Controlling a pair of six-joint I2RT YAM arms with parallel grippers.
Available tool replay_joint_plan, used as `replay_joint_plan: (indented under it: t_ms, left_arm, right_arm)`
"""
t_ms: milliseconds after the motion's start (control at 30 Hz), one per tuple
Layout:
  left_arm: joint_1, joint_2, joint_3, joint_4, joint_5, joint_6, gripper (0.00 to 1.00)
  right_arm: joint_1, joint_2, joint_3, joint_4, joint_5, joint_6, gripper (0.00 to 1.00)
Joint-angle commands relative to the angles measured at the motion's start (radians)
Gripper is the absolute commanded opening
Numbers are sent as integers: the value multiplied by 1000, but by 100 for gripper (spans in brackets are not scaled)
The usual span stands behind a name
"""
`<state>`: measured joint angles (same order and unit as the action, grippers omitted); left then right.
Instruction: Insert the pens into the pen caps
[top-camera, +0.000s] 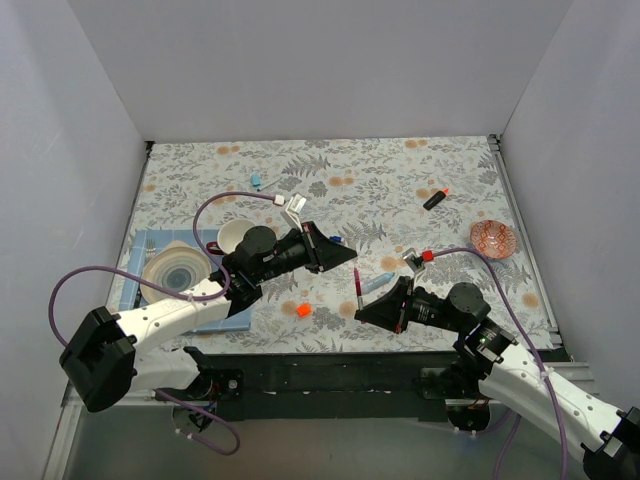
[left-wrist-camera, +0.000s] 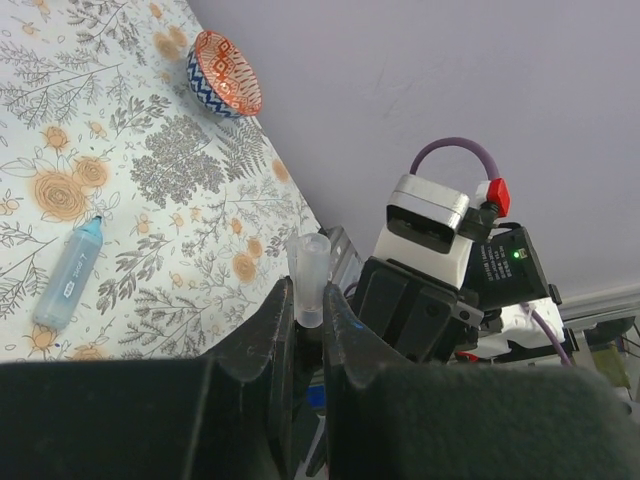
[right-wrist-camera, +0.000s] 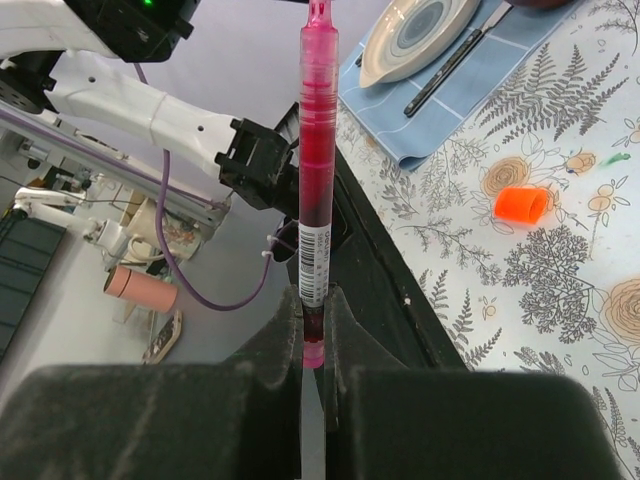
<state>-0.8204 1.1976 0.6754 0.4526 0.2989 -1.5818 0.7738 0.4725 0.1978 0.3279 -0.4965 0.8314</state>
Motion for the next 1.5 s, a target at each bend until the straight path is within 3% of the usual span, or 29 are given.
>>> replay_joint_plan:
  t_ms: [0, 1467]
  left_arm:
    - [-5, -38, 53, -29, -21, 26, 0]
    - [-5, -50, -45, 46, 63, -10, 0]
  right_arm:
    - [4, -5, 2, -18, 6, -17, 1]
    - [4, -26, -14, -20, 39, 23, 1]
